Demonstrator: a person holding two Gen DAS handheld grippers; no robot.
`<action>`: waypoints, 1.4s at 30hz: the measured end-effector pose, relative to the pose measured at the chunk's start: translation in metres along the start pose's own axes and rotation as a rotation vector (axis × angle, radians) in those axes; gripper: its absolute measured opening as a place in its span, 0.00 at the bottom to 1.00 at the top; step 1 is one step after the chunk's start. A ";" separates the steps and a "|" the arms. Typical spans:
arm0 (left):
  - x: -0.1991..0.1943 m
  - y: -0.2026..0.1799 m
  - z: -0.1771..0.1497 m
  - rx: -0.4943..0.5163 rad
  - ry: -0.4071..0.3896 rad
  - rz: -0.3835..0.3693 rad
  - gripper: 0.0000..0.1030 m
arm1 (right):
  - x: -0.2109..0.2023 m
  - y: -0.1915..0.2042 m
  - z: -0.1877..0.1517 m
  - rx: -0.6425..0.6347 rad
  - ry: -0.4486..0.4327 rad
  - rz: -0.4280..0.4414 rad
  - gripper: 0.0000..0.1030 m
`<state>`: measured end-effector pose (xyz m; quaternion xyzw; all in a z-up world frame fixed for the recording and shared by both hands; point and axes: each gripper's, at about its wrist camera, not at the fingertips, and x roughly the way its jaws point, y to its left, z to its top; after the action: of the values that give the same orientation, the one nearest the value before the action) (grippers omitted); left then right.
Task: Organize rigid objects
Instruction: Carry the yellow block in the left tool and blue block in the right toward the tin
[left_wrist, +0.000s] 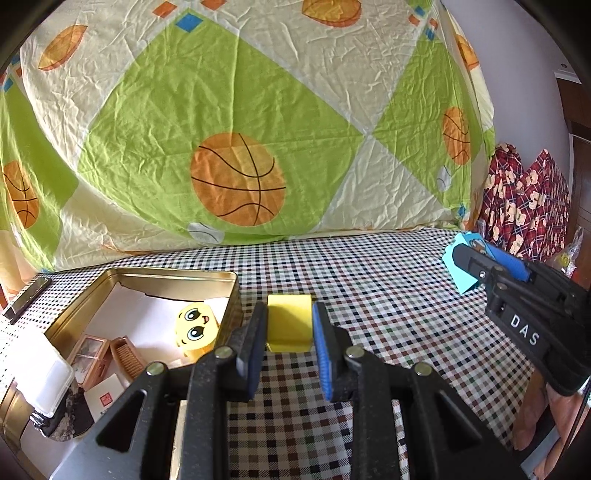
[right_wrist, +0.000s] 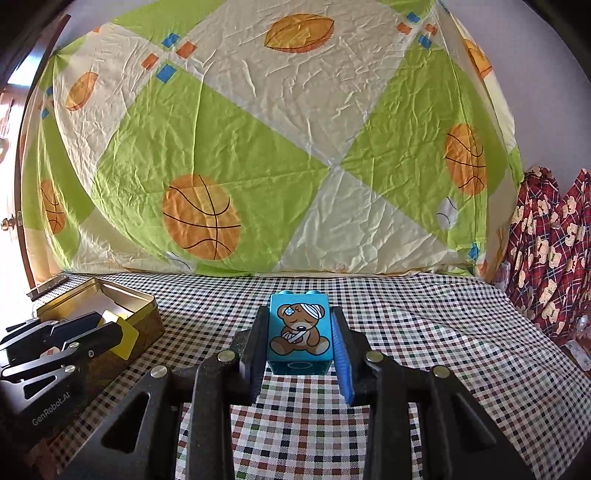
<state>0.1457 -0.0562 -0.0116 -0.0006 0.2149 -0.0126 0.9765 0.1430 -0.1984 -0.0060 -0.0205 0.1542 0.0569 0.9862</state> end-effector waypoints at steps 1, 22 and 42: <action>-0.002 0.001 -0.001 0.000 -0.003 0.002 0.23 | 0.000 0.000 0.000 0.000 -0.001 -0.003 0.33; -0.044 0.013 -0.012 -0.003 -0.116 -0.014 0.23 | -0.018 0.020 -0.005 -0.003 -0.022 -0.005 0.33; -0.065 0.025 -0.019 -0.026 -0.158 -0.002 0.23 | -0.034 0.045 -0.009 -0.023 -0.041 0.104 0.33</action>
<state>0.0791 -0.0297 -0.0013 -0.0146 0.1374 -0.0105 0.9904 0.1030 -0.1582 -0.0051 -0.0229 0.1340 0.1102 0.9846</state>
